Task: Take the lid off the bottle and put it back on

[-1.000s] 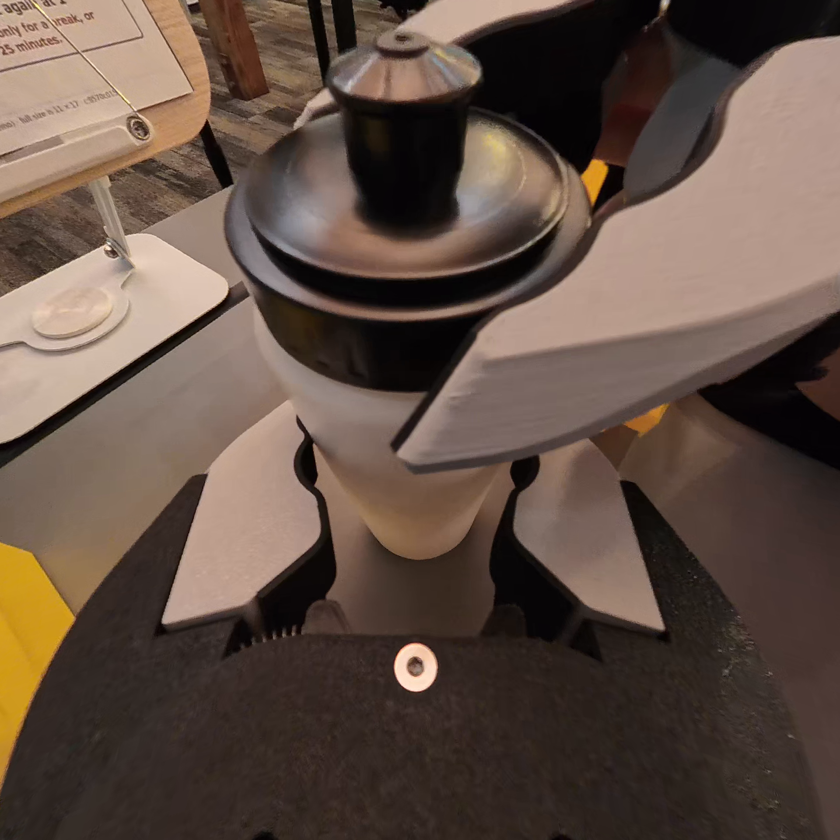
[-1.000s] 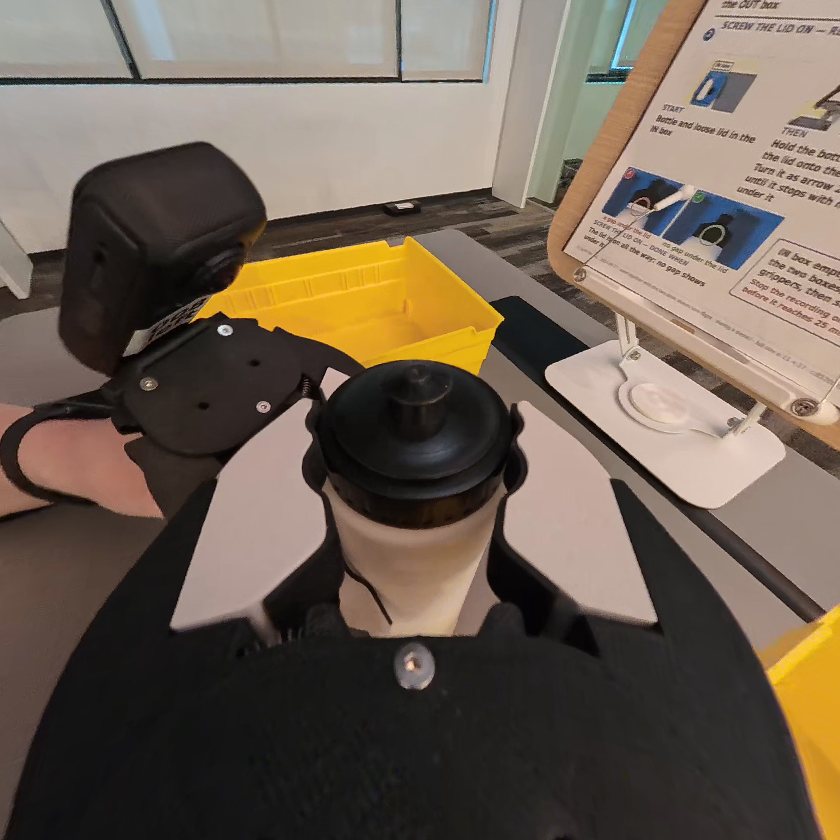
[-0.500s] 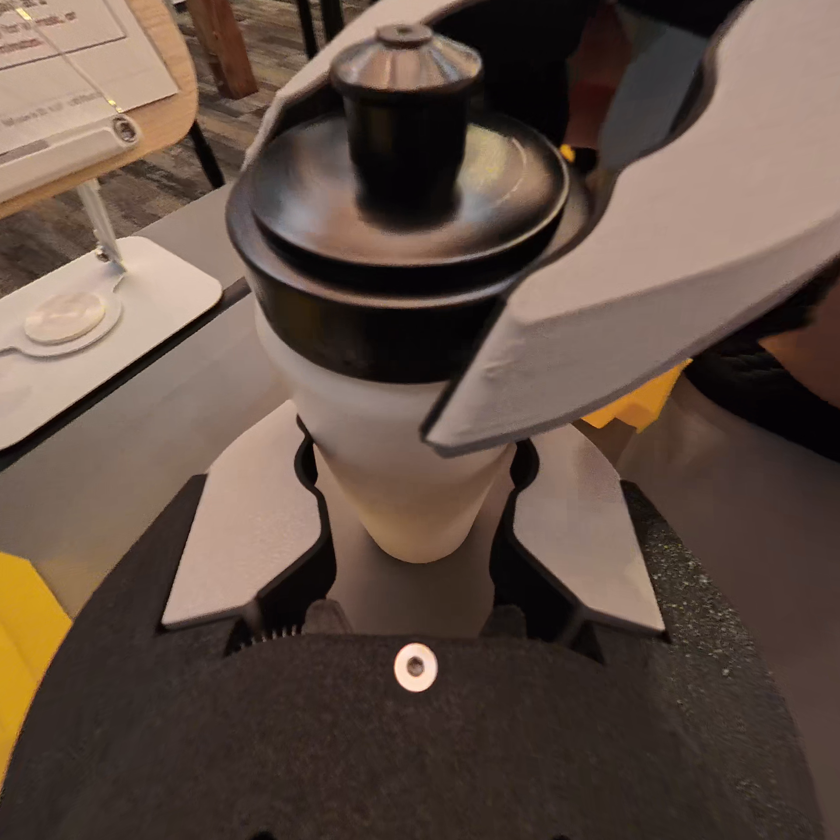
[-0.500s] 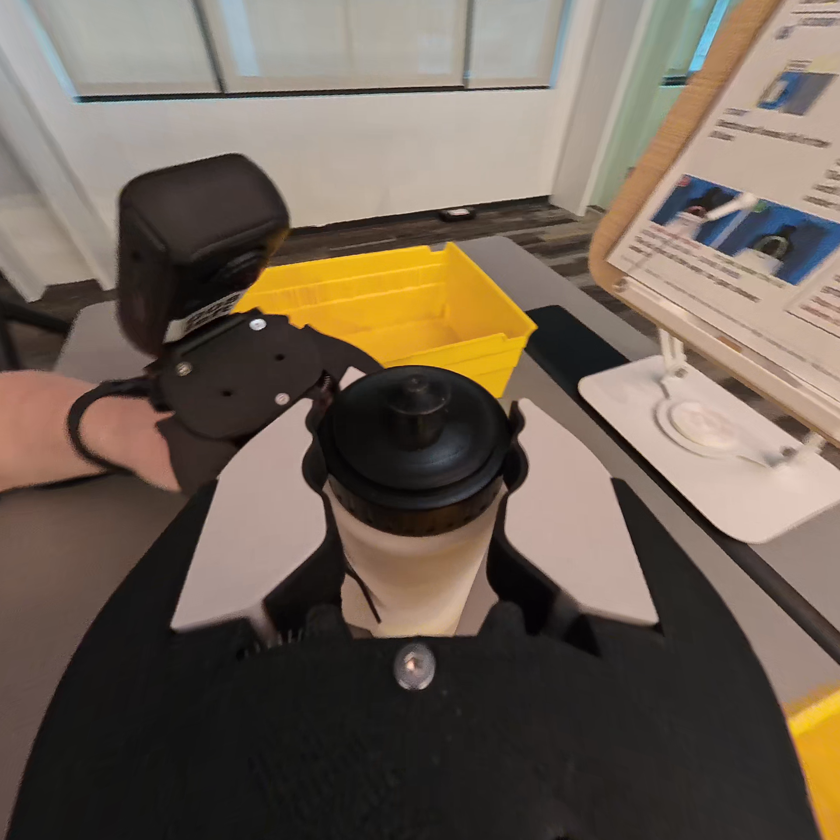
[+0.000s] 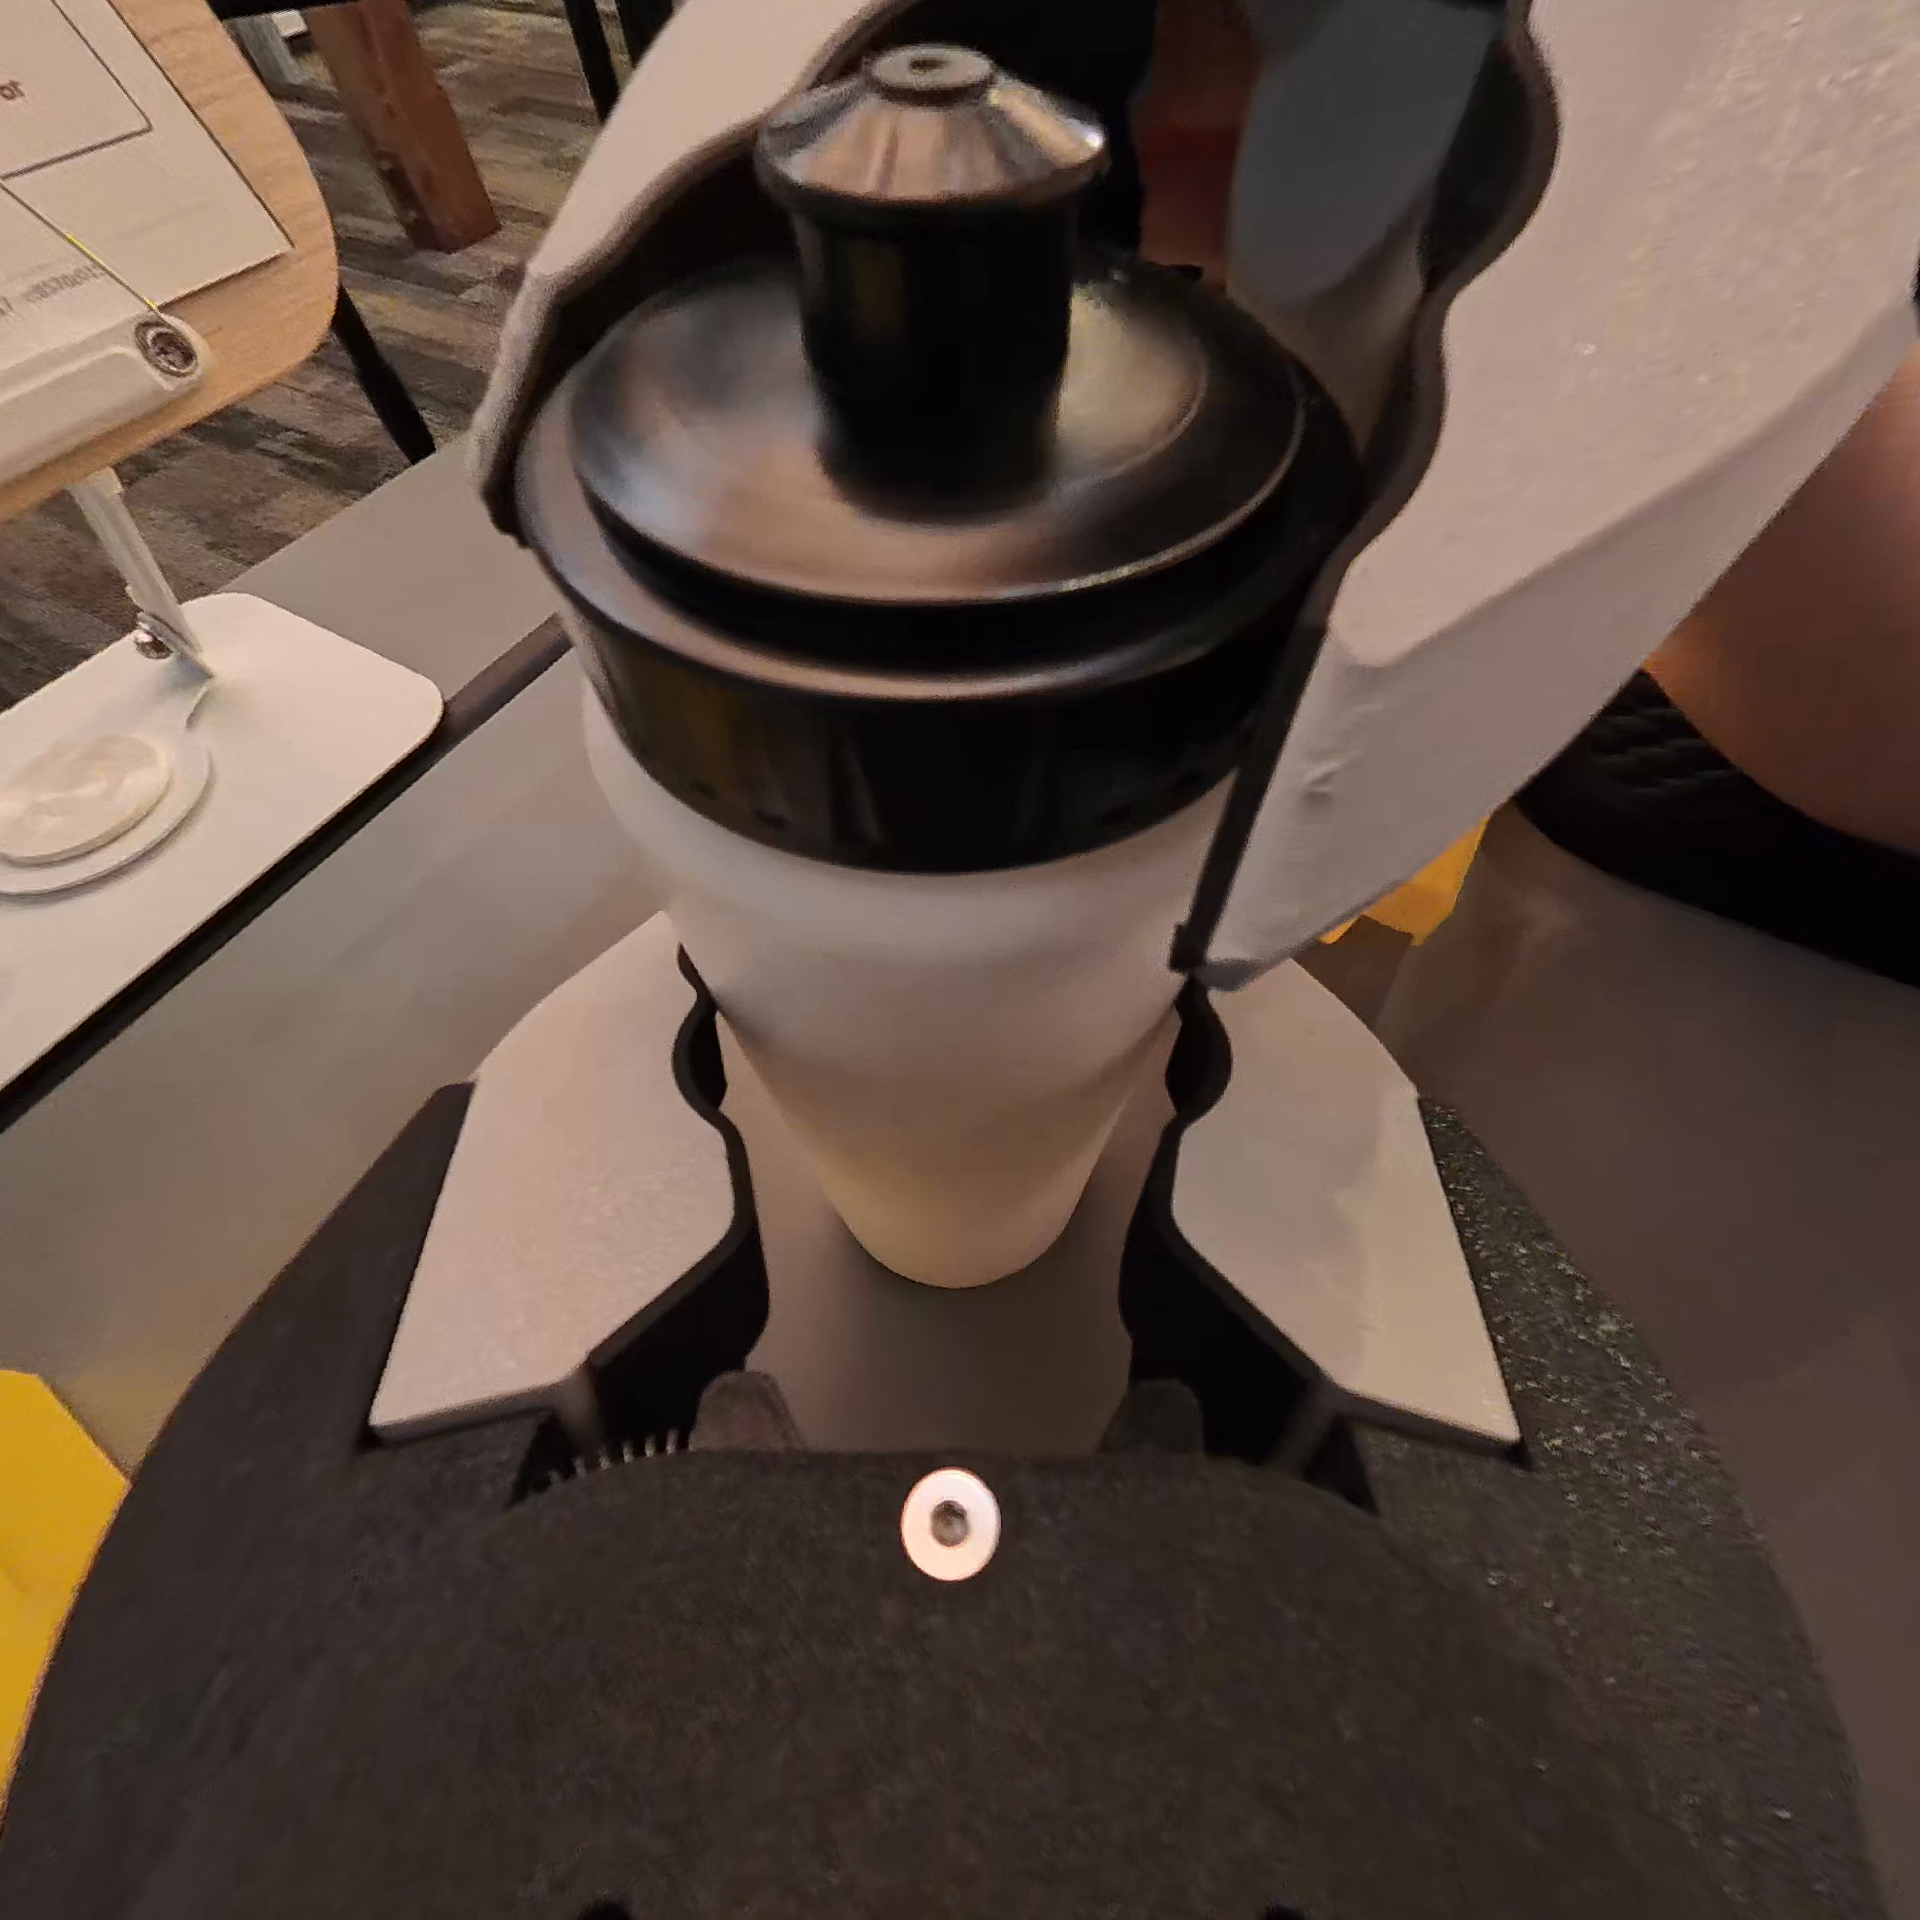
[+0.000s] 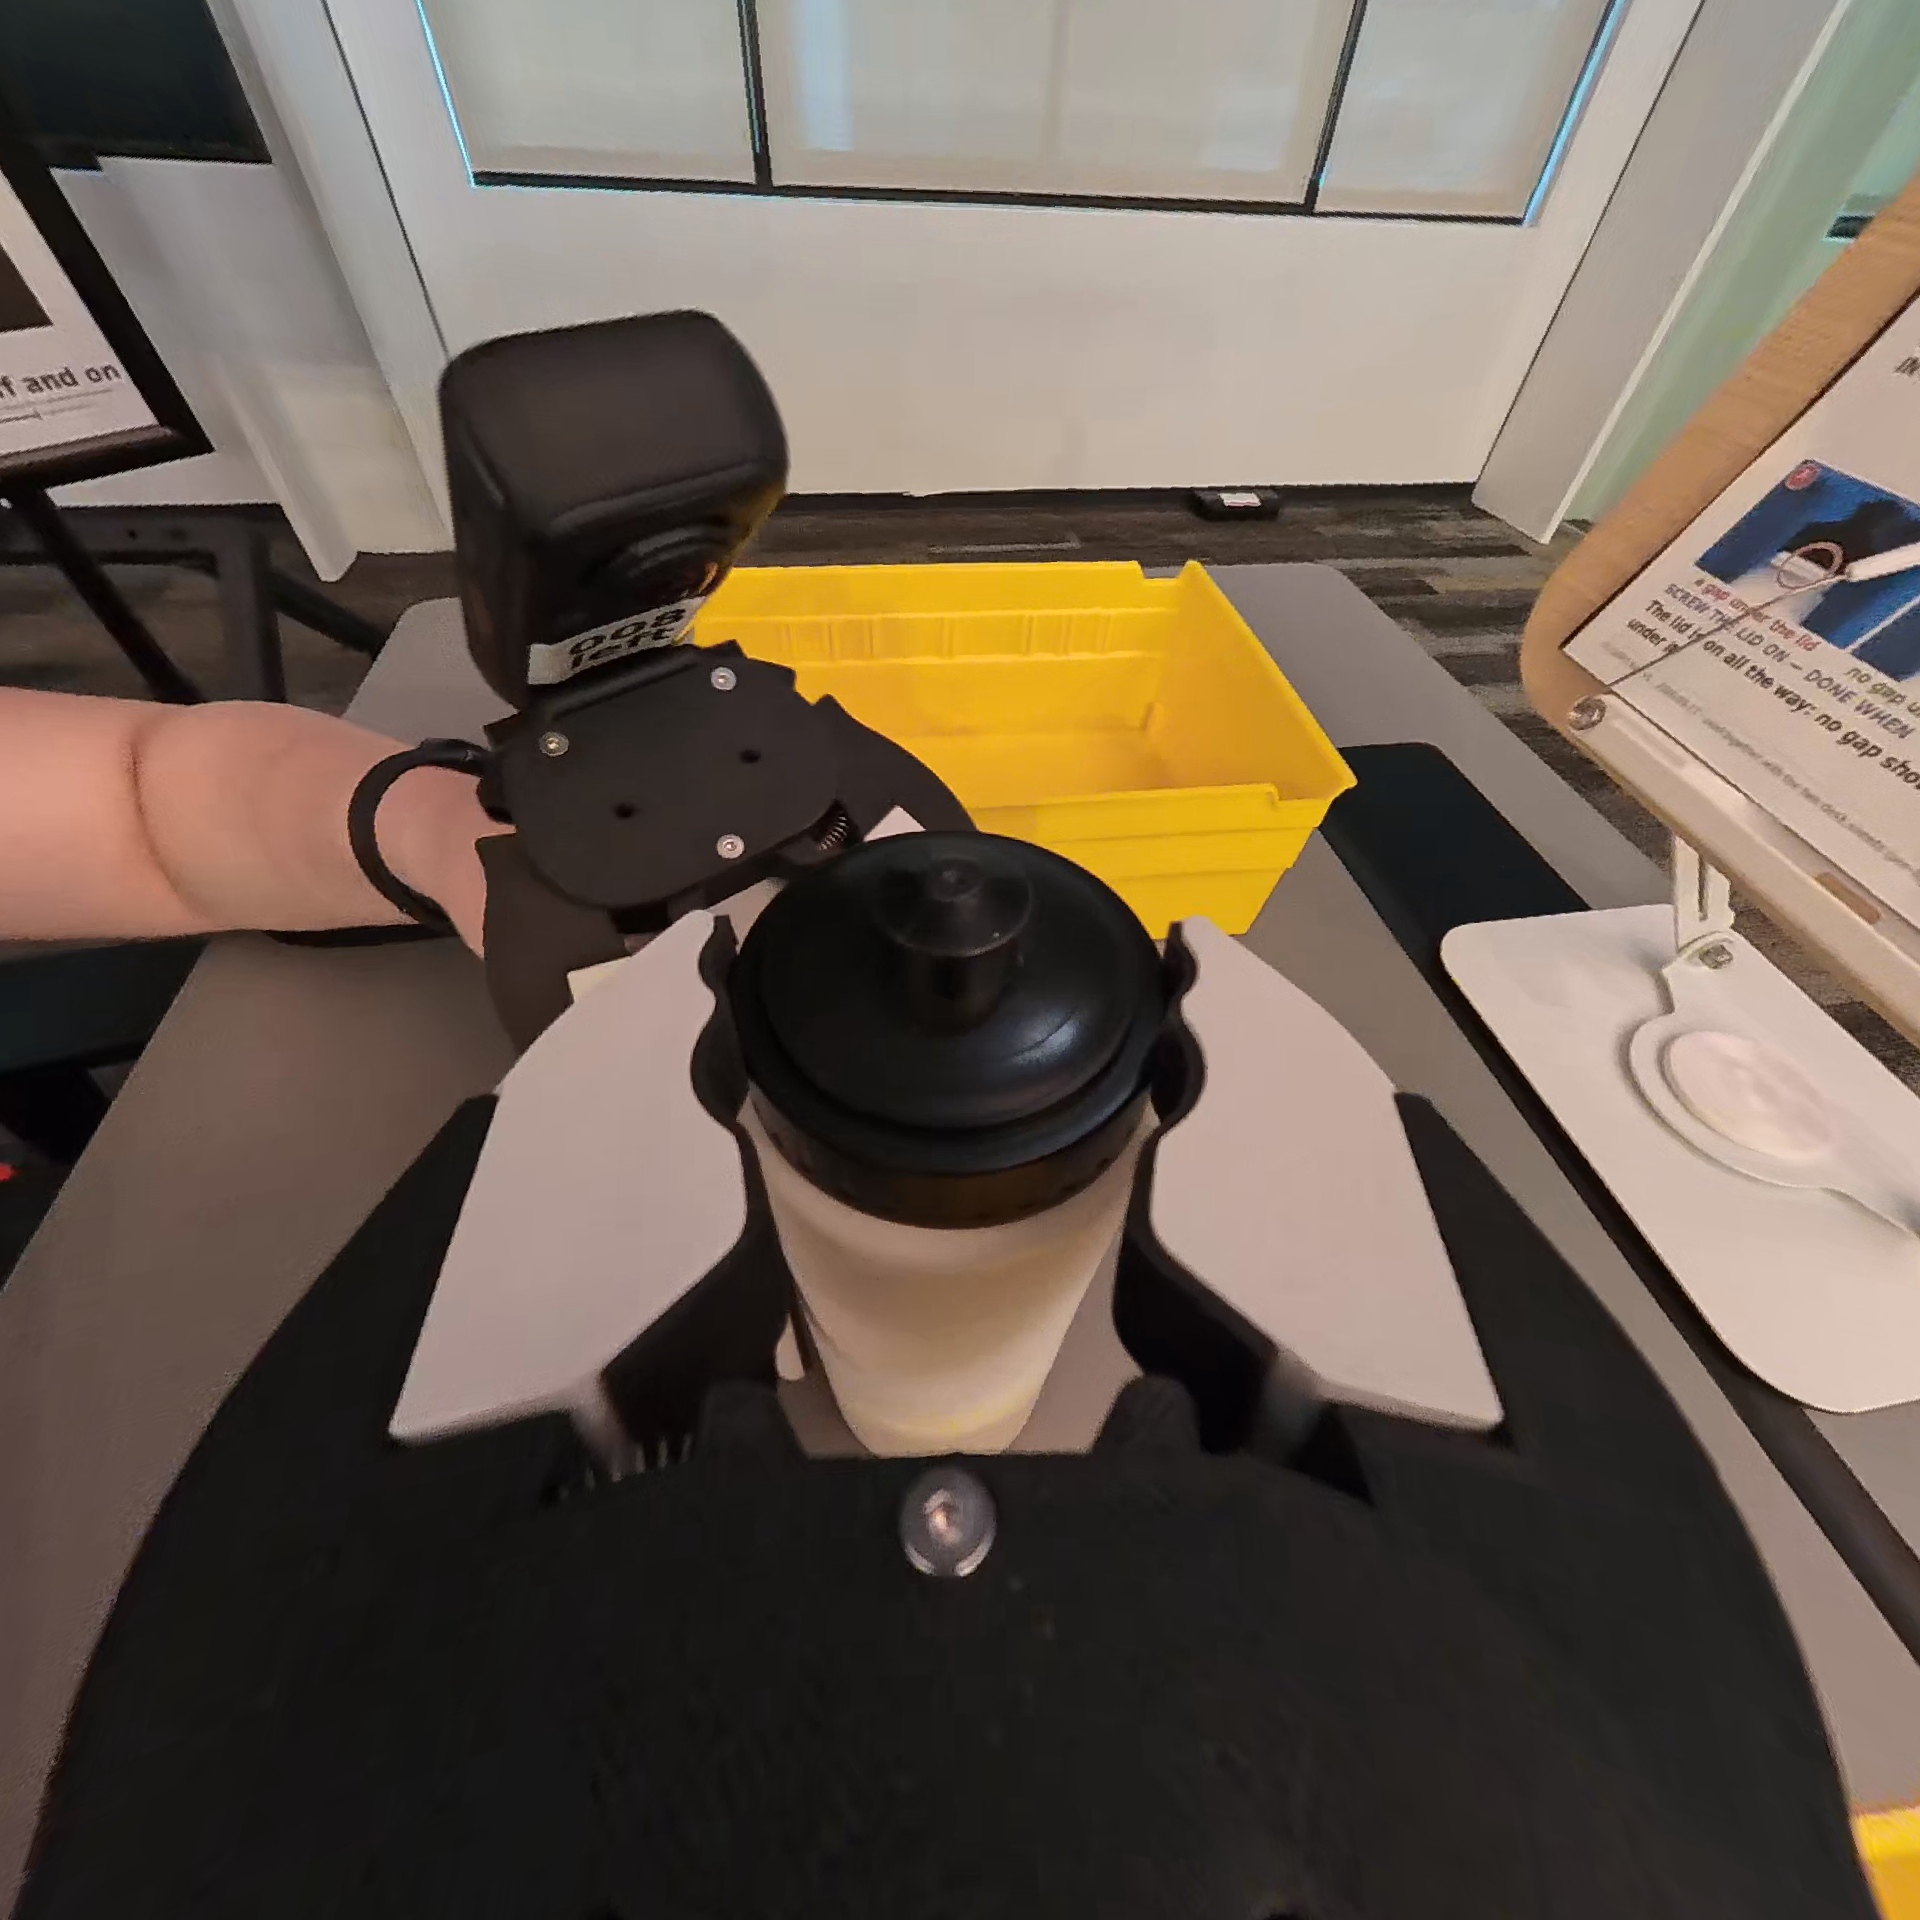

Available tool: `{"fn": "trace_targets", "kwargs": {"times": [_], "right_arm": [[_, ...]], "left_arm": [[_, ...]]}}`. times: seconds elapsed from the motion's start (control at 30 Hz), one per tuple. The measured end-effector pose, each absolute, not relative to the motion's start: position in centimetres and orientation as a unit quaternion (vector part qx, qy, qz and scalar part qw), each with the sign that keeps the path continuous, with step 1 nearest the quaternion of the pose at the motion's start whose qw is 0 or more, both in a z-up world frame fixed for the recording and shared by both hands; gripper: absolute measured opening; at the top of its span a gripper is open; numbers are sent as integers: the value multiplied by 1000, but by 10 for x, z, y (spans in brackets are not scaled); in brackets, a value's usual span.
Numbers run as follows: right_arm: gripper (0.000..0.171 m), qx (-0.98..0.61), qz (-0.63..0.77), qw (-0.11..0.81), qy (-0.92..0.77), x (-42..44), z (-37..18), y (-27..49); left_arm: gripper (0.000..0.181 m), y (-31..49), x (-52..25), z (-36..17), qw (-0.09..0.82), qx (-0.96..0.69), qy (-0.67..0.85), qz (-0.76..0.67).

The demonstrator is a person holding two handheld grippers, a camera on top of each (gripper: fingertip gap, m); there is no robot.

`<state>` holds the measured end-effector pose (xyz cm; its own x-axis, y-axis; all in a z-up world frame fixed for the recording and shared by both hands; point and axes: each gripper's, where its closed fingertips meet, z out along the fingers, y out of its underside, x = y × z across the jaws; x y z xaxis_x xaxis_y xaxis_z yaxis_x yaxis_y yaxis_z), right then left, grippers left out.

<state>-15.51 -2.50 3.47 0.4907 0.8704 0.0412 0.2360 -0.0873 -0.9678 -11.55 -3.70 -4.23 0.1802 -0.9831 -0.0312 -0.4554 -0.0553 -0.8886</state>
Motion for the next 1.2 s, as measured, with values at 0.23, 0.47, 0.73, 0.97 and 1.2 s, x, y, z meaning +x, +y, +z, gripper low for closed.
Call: {"fn": "trace_targets", "kwargs": {"times": [0.23,0.47,0.73,0.97,1.2], "right_arm": [[78,-715,263,559,-327,-157,35,-11],[78,-717,249,559,-335,-157,35,-11],[78,-709,270,545,-357,-156,34,-15],[79,-723,250,553,-329,-155,33,-11],[79,-728,236,563,-311,-151,34,-6]], "left_arm": [[85,-29,-121,-43,409,-686,519,-306],[85,-30,-119,-44,410,-679,526,-306],[85,-32,-119,-44,403,-672,537,-313],[85,-29,-120,-45,404,-692,519,-299],[83,-25,-121,-45,421,-701,505,-276]]}}
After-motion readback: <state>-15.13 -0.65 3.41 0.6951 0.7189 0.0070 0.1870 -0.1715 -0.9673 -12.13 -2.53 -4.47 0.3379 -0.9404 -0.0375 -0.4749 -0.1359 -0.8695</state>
